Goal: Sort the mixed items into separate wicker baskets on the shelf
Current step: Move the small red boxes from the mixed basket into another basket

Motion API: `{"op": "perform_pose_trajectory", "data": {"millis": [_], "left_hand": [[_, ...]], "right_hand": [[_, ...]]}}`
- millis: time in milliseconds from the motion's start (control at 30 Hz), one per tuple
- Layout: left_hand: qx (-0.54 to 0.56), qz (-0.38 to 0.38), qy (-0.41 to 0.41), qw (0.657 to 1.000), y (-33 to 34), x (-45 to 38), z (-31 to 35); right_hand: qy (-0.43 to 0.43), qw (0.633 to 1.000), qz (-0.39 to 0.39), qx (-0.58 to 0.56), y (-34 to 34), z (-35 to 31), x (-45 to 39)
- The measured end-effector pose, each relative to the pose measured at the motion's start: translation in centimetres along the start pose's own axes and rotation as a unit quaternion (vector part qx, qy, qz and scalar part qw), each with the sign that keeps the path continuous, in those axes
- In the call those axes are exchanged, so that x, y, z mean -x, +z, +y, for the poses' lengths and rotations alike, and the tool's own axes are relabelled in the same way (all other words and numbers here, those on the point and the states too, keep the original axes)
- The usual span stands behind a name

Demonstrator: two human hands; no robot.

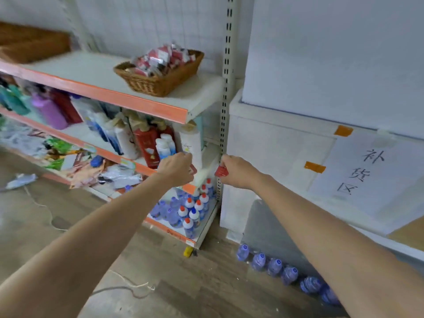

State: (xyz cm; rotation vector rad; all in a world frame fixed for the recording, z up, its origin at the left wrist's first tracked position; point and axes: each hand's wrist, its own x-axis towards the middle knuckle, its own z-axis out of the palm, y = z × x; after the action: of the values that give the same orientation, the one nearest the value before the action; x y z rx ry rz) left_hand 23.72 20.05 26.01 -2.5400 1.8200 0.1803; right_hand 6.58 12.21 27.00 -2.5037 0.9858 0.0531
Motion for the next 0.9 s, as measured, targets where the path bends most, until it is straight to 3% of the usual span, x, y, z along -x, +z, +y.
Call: {"op": "perform_pose_trajectory", "data": {"millis": [233, 467, 700, 900], "left_hand": [[-0.009, 0.083, -0.088, 0.993, -9.7, 5.4, -8.7], [-0.031, 0.117, -0.134, 0.984, -13.0, 7.6, -16.1], [-0.035, 0.112, -0.147, 0.982, -14.0, 4.9, -25.0], [-0.017, 0.111, -0.121, 0.986, -16.3, 0.5, -33.0]], "right_hand": [[-0.131, 0.989, 0.023, 0.070, -4.7, -11.3, -3.6], [-0.218, 0.972, 0.003, 0.083, -5.7, -20.0, -7.9], [-0.238, 0.965, 0.024, 0.106, -4.4, -26.9, -15.4], [-0.202, 0.973, 0.045, 0.099, -6.1, -31.7, -22.4]]}}
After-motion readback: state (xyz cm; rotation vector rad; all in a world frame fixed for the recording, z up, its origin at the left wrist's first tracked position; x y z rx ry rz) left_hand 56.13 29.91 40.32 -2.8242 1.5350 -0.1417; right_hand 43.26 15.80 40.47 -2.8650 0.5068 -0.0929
